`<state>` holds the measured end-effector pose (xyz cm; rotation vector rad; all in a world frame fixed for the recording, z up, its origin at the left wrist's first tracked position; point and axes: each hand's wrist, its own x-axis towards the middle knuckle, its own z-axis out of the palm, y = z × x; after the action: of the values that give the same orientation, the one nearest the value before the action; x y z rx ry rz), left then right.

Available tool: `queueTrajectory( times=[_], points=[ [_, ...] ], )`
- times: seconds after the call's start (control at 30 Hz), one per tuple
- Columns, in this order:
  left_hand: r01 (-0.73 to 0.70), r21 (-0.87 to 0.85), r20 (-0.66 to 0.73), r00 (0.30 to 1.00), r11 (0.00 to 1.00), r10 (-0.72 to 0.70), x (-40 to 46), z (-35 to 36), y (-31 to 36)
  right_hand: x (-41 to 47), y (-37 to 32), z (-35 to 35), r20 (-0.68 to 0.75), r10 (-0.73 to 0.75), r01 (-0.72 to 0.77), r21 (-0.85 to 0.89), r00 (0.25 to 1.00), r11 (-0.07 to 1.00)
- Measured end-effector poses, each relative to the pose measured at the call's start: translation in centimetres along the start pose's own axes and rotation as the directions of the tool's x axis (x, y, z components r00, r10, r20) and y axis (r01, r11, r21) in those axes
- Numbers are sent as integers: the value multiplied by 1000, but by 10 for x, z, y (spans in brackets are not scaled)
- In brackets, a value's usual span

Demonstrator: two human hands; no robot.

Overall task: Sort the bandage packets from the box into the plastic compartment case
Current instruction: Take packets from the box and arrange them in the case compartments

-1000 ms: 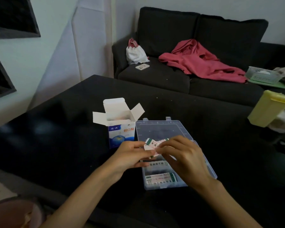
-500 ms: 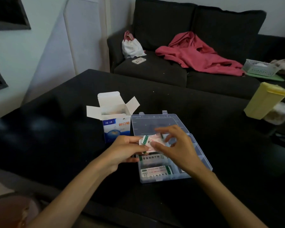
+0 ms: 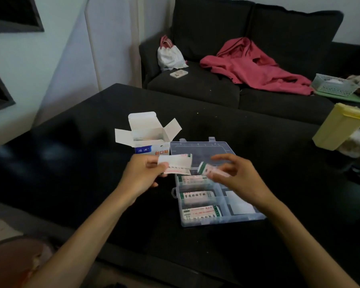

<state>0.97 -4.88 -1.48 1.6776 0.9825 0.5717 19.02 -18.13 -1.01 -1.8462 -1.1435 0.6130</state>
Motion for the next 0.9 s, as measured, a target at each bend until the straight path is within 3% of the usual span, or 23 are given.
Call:
queueTrajectory(
  times=[0.13,0.33,0.5,0.63,0.77,0.83,0.9],
  points=[
    [3,-80,-115,993,997,-12,3,-4,-1,4,-1,18,159,-61,87,-160,985,983],
    [12,-94,-102,995,995,-22,2,-3,-1,10,6,32,306,-70,196,-403,949,894],
    [39,-144,-19,999,989,-42,-2,-1,2,11,8,35,264,-86,175,-336,961,926],
    [80,-159,29,997,984,-76,-5,-2,5,13,12,36,162,-156,215,-468,974,857],
    [99,-164,45,995,981,-93,-7,-2,6,13,10,35,177,-180,246,-508,968,825],
    [107,-160,43,994,981,-101,-8,-1,7,13,8,29,185,-163,236,-494,969,837],
    [109,-150,44,994,983,-103,-7,-2,7,14,1,18,44,-137,143,-380,990,914]
  ],
)
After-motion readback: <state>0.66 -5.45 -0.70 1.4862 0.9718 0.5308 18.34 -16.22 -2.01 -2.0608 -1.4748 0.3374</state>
